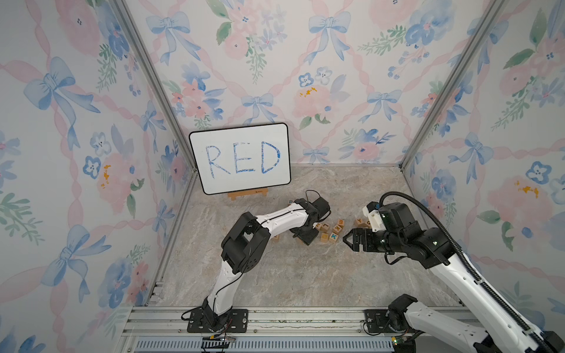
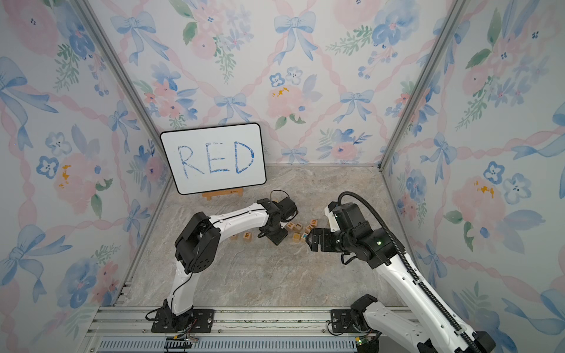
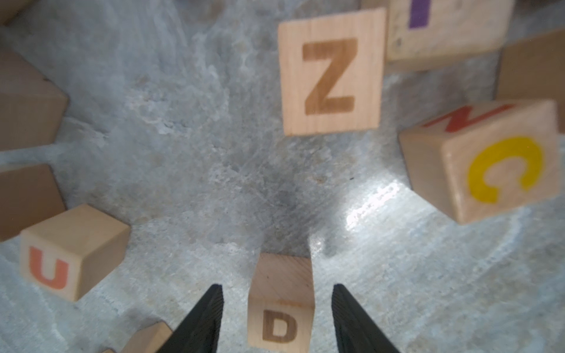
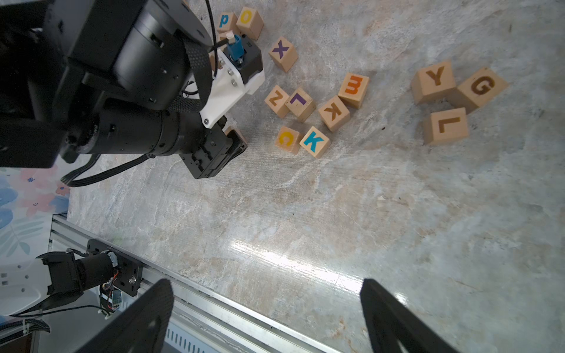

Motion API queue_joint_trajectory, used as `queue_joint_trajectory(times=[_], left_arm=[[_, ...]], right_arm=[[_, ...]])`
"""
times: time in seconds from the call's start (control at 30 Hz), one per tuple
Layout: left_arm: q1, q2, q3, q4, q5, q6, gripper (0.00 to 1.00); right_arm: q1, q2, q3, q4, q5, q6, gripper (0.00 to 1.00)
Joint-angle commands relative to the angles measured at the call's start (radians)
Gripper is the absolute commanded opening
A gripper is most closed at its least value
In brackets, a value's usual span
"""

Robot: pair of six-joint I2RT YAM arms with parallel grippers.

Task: Assemble the uppercase word "red" with letter blocks
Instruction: Adjust the letter block at the center of the board.

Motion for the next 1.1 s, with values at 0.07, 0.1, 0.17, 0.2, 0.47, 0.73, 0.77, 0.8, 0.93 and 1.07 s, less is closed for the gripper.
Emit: queue_joint_trajectory(times=[0.07, 0.1, 0.17, 0.2, 0.47, 0.73, 0.77, 0.8, 0.93, 1.07], left_arm=[[0.004, 0.03, -0.008, -0.012, 0.015, -0.005, 0.59], [0.004, 0.03, -0.01, -0.012, 0.015, -0.007, 0.57], [0.004, 0.034, -0.012, -0.011, 0.019, -0.009, 0.55], [0.004, 0.036, -0.014, -0.012, 0.021, -0.01, 0.53], [0.007, 0.034, -0.008, -0.012, 0.007, -0.048, 0.33], [0.009, -0.002, -0.01, -0.018, -0.012, -0.154, 0.24], [0.009, -0.009, -0.01, -0.019, -0.01, -0.181, 0.24], [0.009, -0.014, -0.013, -0.022, -0.008, -0.21, 0.24], [0.028, -0.031, -0.036, -0.029, 0.028, -0.355, 0.25], [0.046, -0.04, -0.04, -0.028, 0.085, -0.489, 0.25]], right_arm=[[-0.013, -0.013, -0.001, -0.021, -0.002, -0.003, 0.97], [-0.013, -0.014, -0.004, -0.019, 0.0, -0.001, 0.97], [-0.014, -0.015, -0.004, -0.018, 0.001, 0.001, 0.97], [-0.014, -0.016, -0.005, -0.018, 0.002, 0.003, 0.97], [-0.014, -0.021, -0.008, -0.013, 0.009, 0.01, 0.97], [-0.014, -0.029, -0.024, 0.004, 0.009, 0.022, 0.97], [-0.014, -0.03, -0.026, 0.007, 0.009, 0.024, 0.97], [-0.014, -0.031, -0.031, 0.012, 0.009, 0.027, 0.97], [-0.014, -0.04, -0.054, 0.026, 0.008, 0.039, 0.97], [-0.014, -0.049, -0.074, 0.042, 0.005, 0.053, 0.97]])
